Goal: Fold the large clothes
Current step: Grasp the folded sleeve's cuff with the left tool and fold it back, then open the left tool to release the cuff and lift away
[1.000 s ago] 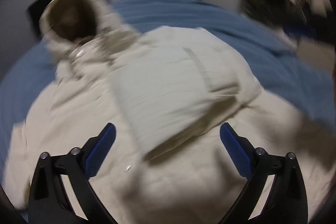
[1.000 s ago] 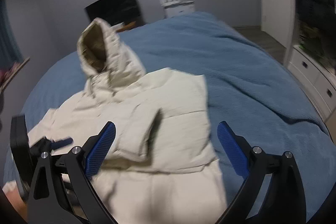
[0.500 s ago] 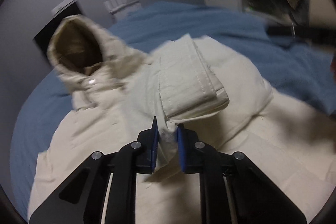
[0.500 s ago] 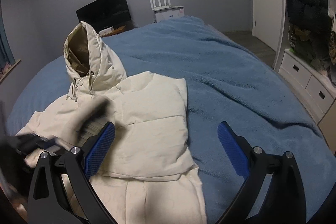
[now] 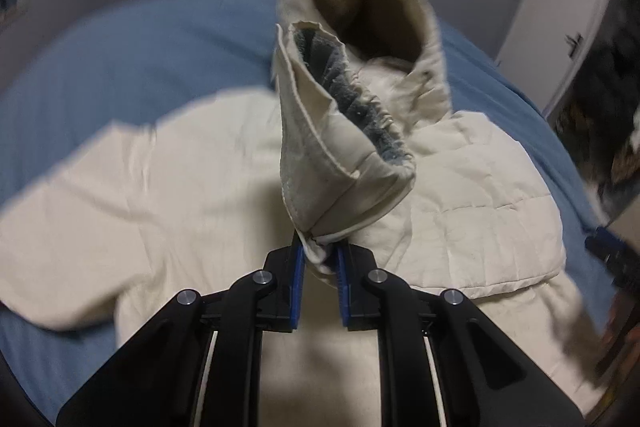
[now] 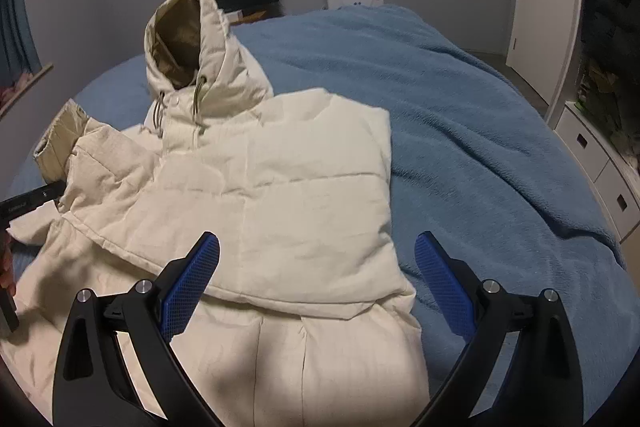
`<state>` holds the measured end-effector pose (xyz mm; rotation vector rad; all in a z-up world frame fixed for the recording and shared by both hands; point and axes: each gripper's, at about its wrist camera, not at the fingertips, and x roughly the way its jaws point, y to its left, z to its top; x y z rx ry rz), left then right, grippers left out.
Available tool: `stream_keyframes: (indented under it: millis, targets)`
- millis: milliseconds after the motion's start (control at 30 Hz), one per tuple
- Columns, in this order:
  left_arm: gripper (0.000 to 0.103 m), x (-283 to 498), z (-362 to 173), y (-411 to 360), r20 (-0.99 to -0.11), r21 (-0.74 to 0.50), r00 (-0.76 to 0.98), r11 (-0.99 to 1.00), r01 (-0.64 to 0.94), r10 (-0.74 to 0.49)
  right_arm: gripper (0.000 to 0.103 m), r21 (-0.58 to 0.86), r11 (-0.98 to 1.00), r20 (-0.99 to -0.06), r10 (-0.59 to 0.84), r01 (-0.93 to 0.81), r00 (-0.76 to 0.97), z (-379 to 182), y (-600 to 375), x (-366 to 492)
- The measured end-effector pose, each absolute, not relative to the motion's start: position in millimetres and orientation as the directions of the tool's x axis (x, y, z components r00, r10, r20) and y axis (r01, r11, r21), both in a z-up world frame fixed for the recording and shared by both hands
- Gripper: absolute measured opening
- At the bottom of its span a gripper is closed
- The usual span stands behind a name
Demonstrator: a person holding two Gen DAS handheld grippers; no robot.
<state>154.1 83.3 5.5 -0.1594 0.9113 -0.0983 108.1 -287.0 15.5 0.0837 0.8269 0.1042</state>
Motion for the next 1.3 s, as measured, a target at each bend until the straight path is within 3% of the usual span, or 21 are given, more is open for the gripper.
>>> stream_keyframes:
  millis: [367, 467, 600, 667, 767, 867, 1000, 1133, 1300]
  targets:
    - [0.022, 159.5, -51.1, 96.2, -0.885, -0.157, 0.455, 0.984, -0.087, -0.101, 0.094, 0.141, 0.988, -0.788, 0.152, -0.066, 0.597, -23.8, -280.7, 117.9]
    - [0.032, 163.3, -58.7, 99.7, -0.897, -0.151, 0.434, 0.982, -0.113, -0.087, 0.094, 0.15, 0.987, -0.786, 0.159, -0.066, 0.597, -27.0, -281.0, 118.1]
    - [0.06, 159.2, -52.9, 110.0, -0.89, -0.116, 0.456, 0.979, -0.17, -0.026, 0.094, 0.151, 0.985, -0.771, 0.172, -0.086, 0.614, -24.0, -278.3, 115.3]
    - [0.062, 154.2, -42.6, 112.1, -0.872, -0.112, 0.49, 0.977, -0.18, -0.009, 0.094, 0.144, 0.985, -0.761, 0.173, -0.097, 0.625, -20.5, -275.8, 113.5]
    - [0.071, 147.1, -21.1, 120.6, -0.827, -0.072, 0.557, 0.97, -0.234, 0.073, 0.094, 0.131, 0.985, -0.755, 0.172, -0.112, 0.632, -16.9, -269.7, 115.5]
    - [0.072, 144.1, -6.8, 124.1, -0.783, -0.123, 0.621, 0.967, -0.222, 0.043, 0.094, 0.111, 0.986, -0.752, 0.166, -0.126, 0.638, -16.8, -262.5, 122.5]
    - [0.071, 156.5, -22.7, 103.0, -0.811, -0.172, 0.581, 0.977, -0.123, -0.069, 0.094, 0.11, 0.986, -0.772, 0.165, -0.126, 0.614, -28.9, -256.3, 137.6]
    - [0.073, 165.4, -44.6, 92.1, -0.853, -0.067, 0.523, 0.992, -0.104, -0.003, 0.094, 0.122, 0.988, -0.807, 0.155, -0.096, 0.57, -50.2, -256.5, 150.8]
    - [0.076, 172.9, -59.4, 96.9, -0.863, -0.051, 0.505, 0.993, -0.109, 0.011, 0.096, 0.08, 0.992, -0.827, 0.122, -0.1, 0.548, -67.6, -249.9, 154.5]
